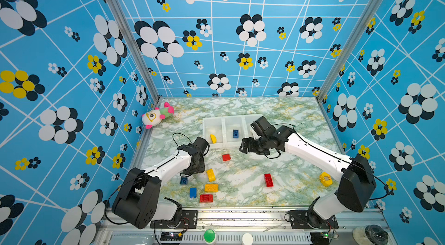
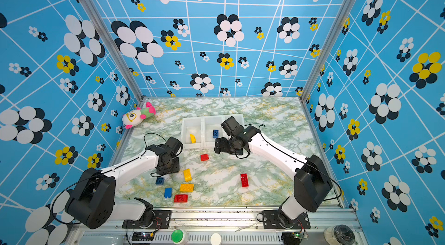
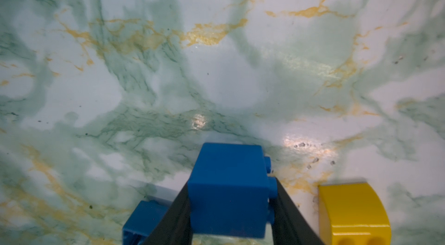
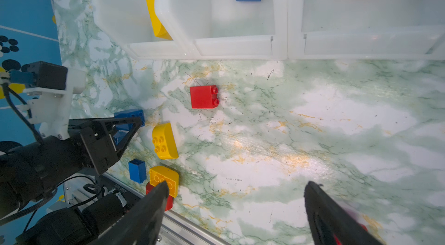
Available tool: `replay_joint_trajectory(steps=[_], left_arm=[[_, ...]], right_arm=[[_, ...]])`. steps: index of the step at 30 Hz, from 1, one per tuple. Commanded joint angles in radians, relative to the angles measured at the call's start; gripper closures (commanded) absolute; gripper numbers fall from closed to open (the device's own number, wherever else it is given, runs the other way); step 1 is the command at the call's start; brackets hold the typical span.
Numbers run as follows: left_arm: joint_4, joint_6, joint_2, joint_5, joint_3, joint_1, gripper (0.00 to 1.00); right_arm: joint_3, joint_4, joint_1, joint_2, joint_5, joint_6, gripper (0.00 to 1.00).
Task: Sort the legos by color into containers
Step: 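Grasp the blue brick with the left gripper while the right gripper withdraws, then carry the blue brick over the middle bin compartment with the left gripper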
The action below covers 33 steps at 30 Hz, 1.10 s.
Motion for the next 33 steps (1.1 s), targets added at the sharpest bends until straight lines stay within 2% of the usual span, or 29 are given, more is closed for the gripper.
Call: replay_joint_trajectory(steps=[1, 6, 11, 22, 33], left_arm=[[-0.025, -0.011, -0.026, -0.011, 0.036, -0.014, 0.79], [-0.016, -0.013, -0.072, -0.021, 0.111, -0.074, 0.83], [0.003, -0.001, -0.044, -0.039, 0.224, -0.144, 0.85], [0.086, 0.077, 0.199, -0.015, 0.519, -0.230, 0.86], [0.112, 0.170, 0.468, 0.026, 0.799, -0.237, 0.86]], right_arm=[[-0.037, 0.013, -0.013, -0.036, 0.006, 0.025, 0.09], [-0.093, 0.035, -0.029, -0.068, -0.002, 0.044, 0.09], [-0.143, 0.047, -0.045, -0.104, 0.000, 0.060, 0.09], [-0.212, 0.051, -0.067, -0.180, 0.012, 0.088, 0.08], [-0.230, 0.027, -0.073, -0.224, 0.034, 0.105, 0.08]])
